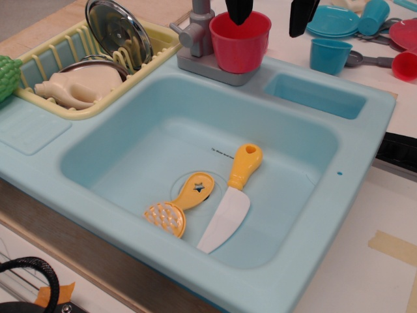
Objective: Put cup from anywhere into sink
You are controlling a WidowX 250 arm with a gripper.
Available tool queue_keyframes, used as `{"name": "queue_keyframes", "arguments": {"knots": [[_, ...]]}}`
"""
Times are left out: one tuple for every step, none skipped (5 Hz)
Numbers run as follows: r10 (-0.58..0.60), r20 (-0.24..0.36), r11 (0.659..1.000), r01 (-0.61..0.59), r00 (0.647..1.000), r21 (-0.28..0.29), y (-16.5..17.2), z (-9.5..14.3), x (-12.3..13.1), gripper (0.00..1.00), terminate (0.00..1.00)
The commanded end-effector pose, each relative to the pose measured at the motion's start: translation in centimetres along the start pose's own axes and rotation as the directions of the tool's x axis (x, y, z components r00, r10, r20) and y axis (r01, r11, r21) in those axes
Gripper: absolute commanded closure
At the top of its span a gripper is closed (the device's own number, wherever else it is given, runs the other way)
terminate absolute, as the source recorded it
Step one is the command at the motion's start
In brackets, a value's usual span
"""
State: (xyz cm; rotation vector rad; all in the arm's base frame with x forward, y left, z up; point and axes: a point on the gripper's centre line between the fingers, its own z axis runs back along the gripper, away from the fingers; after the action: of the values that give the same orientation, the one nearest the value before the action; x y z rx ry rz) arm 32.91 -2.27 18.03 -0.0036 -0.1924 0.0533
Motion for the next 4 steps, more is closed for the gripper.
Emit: {"name": "queue_keyframes", "arguments": {"knots": [[0.003, 0.018, 1.000, -0.003, 1.000, -0.028, 0.7, -0.5, 1.1, 0.00, 0.00], [0.018, -0.012, 0.999, -0.018, 1.000, -0.046, 1.1, -1.5, 0.7, 0.00, 0.00], [0.054, -0.034, 0.997, -0.056, 0.998, -0.056, 1.2, -2.1, 0.0, 1.00, 0.00], [0.056, -0.056, 0.996, -0.060, 0.997, -0.061, 1.2, -2.3, -0.1, 1.00, 0.00]]}}
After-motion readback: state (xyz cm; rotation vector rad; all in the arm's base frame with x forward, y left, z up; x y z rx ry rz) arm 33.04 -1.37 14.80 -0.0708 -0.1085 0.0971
